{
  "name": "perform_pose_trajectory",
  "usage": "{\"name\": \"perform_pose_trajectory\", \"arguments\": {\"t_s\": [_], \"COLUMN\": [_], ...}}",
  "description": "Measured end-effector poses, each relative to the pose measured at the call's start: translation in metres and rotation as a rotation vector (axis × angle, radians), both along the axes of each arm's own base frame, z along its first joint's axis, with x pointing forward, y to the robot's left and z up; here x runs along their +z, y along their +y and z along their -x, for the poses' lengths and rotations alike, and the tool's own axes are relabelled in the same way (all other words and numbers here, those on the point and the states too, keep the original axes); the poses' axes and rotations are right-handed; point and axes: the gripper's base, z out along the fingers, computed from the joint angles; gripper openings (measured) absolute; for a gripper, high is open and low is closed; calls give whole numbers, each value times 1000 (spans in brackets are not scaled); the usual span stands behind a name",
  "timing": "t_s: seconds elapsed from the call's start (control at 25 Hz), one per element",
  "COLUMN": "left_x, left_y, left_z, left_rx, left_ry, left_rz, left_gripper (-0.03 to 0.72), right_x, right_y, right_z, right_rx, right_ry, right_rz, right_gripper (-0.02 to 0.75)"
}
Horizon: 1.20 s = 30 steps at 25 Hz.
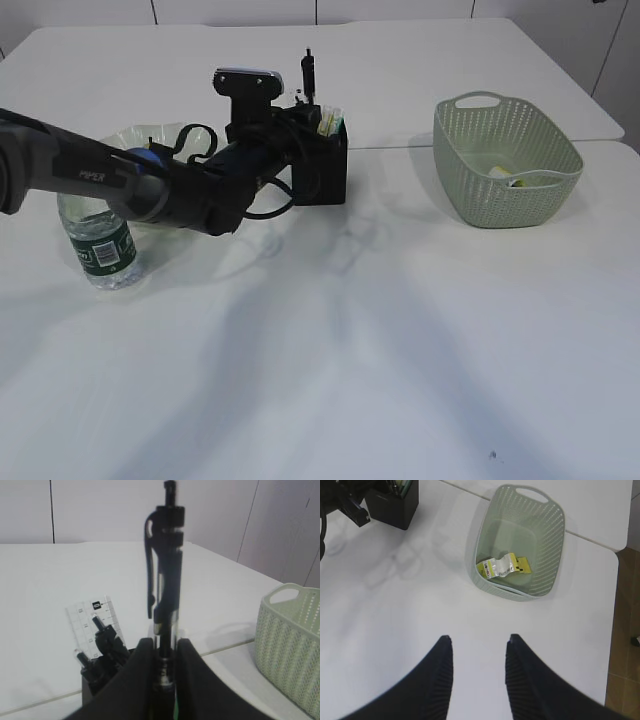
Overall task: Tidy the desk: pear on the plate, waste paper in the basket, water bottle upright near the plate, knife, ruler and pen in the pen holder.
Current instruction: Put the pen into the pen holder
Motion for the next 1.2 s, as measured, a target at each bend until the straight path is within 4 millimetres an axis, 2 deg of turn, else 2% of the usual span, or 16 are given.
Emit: {"name": "perform_pose_trajectory", "arguments": {"t_s": [1.2], "left_x": [-5], "left_y": [0], "left_z": [0], "left_rx": [-4], "left_ry": [10], "left_rz": [-8], "left_gripper": [77], "right_x": [-1], "right_y": [0], "right_z": [-1], "right_rx": [2], "right_ry": [2], "right_rz": [2], "right_gripper": [297]}}
